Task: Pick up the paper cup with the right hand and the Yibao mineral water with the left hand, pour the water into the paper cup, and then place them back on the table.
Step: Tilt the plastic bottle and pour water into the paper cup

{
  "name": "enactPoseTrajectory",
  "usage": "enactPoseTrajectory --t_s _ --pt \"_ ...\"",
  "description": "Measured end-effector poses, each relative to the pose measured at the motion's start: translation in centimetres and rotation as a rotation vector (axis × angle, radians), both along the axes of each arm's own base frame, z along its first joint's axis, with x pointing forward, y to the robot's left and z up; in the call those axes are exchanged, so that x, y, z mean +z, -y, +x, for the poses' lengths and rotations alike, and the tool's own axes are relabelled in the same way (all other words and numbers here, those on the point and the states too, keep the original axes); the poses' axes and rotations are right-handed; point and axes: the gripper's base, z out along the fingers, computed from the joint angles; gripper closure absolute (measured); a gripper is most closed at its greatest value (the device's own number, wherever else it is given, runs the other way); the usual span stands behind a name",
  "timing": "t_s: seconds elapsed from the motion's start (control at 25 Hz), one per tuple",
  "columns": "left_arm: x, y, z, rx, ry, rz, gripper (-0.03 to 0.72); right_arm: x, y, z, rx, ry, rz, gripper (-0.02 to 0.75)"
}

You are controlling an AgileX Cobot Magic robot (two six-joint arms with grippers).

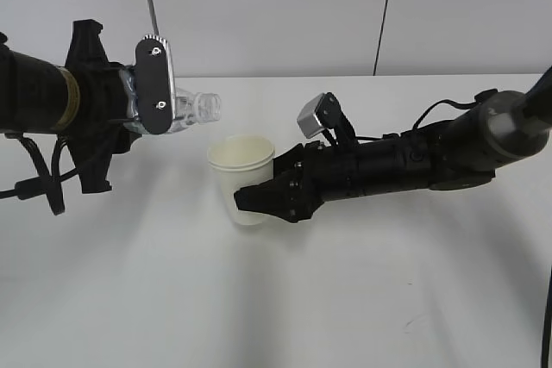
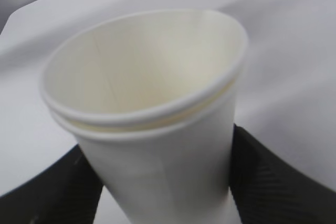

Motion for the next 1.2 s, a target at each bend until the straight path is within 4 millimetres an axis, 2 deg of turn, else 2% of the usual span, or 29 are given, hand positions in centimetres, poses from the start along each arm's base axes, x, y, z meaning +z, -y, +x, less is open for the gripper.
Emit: enactPoseTrajectory --t_s 1.2 --pt "0.19 0.07 -0.03 -0.028 0.04 0.101 0.366 0.72 -0.26 -0.4 0.044 0.0 0.029 0.2"
